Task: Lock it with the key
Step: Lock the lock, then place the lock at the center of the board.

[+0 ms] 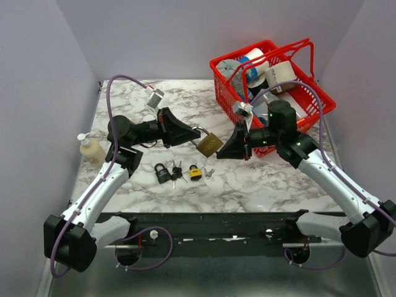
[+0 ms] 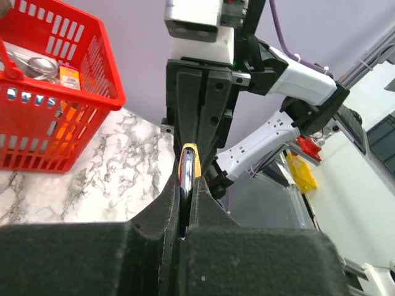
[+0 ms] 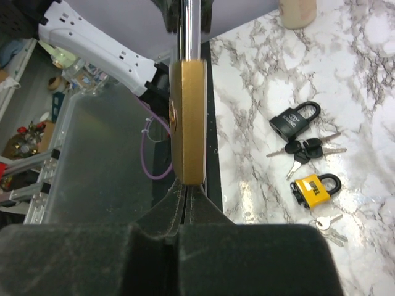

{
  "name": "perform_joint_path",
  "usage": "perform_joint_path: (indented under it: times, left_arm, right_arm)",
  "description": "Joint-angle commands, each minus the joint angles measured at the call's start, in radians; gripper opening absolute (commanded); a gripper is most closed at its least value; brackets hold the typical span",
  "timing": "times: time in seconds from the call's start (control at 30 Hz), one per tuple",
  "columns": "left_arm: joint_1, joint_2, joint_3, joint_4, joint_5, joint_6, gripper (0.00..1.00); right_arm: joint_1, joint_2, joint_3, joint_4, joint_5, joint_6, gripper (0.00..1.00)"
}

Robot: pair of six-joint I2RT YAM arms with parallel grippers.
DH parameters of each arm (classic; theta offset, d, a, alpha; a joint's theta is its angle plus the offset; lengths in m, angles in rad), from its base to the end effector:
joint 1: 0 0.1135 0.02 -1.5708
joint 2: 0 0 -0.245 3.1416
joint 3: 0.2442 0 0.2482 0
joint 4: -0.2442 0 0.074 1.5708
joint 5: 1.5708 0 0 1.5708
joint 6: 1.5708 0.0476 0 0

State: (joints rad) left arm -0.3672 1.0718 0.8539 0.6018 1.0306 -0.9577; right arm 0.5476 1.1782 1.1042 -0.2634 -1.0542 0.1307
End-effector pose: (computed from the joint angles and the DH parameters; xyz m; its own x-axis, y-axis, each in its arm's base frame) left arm 0.2114 -0.1250 0.3720 -0.5569 -0.2365 -0.7962 0.8192 0.0020 -0.5735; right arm 0.2029 0.1722 0.3496 -0.4050 -0.1716 -0.8981 -0.9127 0.0170 0.4084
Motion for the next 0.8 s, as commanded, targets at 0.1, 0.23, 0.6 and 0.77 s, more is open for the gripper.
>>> perform_joint_path:
  times: [0.1,0.23,0.6,0.77]
  left_arm:
    - [0.092,0.007,0.088,0.151,-0.007,-0.056,0.0]
    - [0.14,0.03,0.106,0.151,0.006,-0.056,0.0]
    - [-0.048,0.174,0.053,-0.487,0.017,0.487,0.0]
    - [-0.157,0.398,-0.036,-0.057,0.071,0.189,0.0]
  right_arm:
    - [-0.017,-0.068,-0.081,-0.016,0.02,-0.003,0.01]
    - [-0.038,-0.1,-0.124,-0.069,0.031,-0.04,0.01]
    - [-0.107,-0.258,0.037,-0.347,0.177,-0.192,0.01]
    - [-0.107,-0.276,0.052,-0.376,0.23,-0.255,0.01]
